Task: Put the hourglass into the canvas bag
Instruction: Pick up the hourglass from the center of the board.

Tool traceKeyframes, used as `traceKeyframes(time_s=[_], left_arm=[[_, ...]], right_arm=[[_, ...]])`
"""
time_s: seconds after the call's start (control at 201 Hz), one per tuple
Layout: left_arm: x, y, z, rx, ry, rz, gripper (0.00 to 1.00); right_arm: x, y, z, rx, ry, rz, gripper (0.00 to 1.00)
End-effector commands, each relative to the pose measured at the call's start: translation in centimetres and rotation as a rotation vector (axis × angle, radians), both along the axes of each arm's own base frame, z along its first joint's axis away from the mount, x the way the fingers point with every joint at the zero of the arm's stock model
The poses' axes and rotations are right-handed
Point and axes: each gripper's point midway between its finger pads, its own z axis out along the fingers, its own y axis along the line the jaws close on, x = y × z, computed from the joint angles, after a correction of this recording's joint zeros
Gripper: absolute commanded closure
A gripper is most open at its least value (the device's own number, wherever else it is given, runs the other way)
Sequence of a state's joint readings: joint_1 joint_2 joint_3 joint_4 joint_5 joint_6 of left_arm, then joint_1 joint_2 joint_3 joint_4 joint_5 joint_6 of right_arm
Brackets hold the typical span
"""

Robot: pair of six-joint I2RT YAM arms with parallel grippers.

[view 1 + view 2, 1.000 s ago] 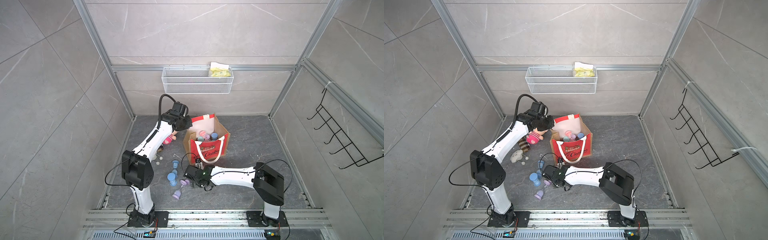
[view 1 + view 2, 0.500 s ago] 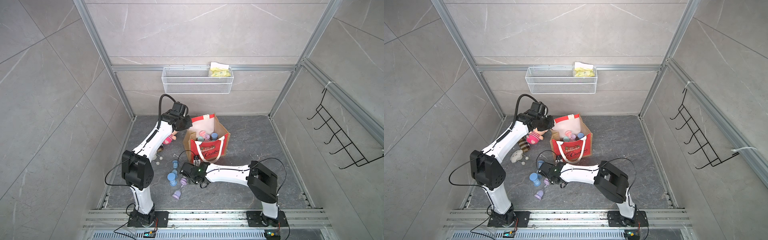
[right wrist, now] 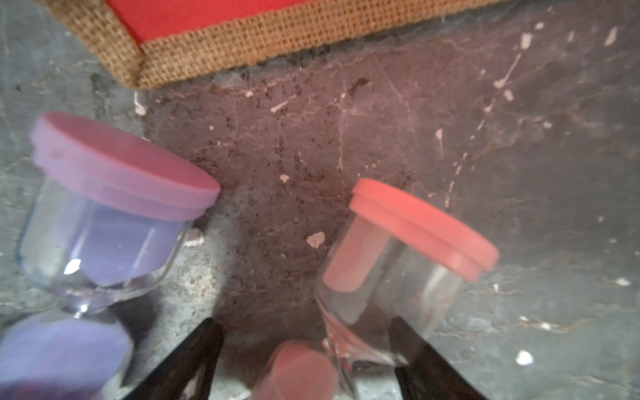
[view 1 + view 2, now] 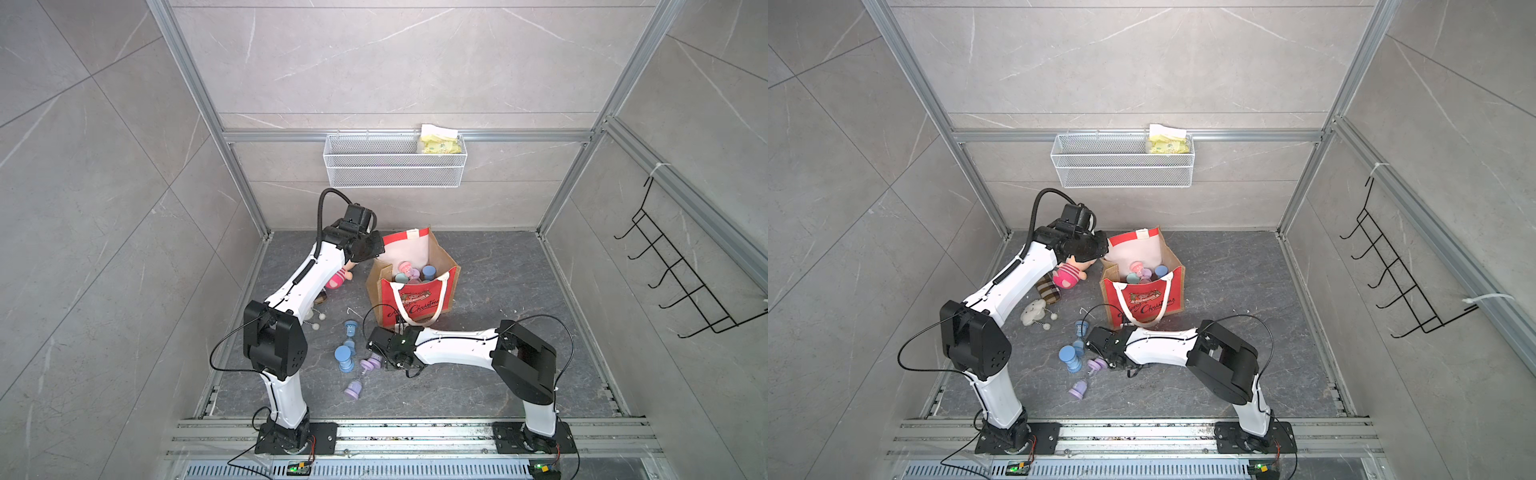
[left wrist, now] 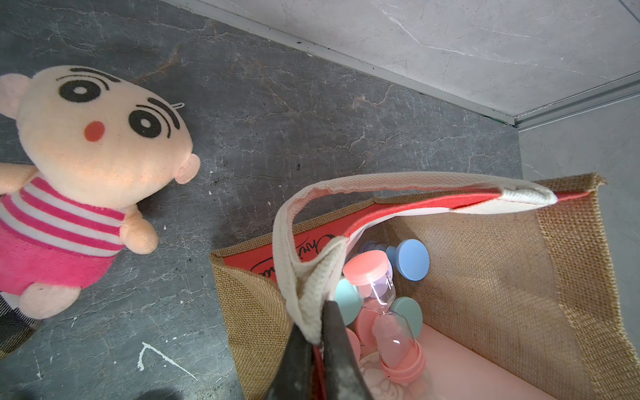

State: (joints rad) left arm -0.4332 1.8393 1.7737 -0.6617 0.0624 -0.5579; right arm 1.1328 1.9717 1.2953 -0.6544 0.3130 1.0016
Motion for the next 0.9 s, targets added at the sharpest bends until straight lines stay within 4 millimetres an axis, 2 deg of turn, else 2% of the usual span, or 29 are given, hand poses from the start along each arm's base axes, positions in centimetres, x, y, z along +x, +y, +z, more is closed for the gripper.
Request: traceKeyframes(time_s=[0.0, 0.363, 0.762, 0.896], left_arm=[[-0.2, -1.0, 1.2, -0.047, -0.018, -0.040, 1.00], [-0.2, -1.2, 1.0, -0.057, -0.008, -0.043, 1.00], [-0.3, -1.3, 1.0, -0.063, -0.003, -0.047, 1.00], [-0.4, -1.4, 1.2, -0.069, -0.003, -0.052, 1.00]], right_arm=[[-1.3, -1.5, -1.3, -0.027, 0.059, -0.008, 0.27], [-1.8, -1.8, -1.2, 0.013, 0.070, -0.037, 0.45], [-2.0, -1.9, 0.1, 0.064, 0.069, -0.032, 0.76], [-2.0, -2.3, 0.9, 0.076, 0.063, -0.027, 0.83]])
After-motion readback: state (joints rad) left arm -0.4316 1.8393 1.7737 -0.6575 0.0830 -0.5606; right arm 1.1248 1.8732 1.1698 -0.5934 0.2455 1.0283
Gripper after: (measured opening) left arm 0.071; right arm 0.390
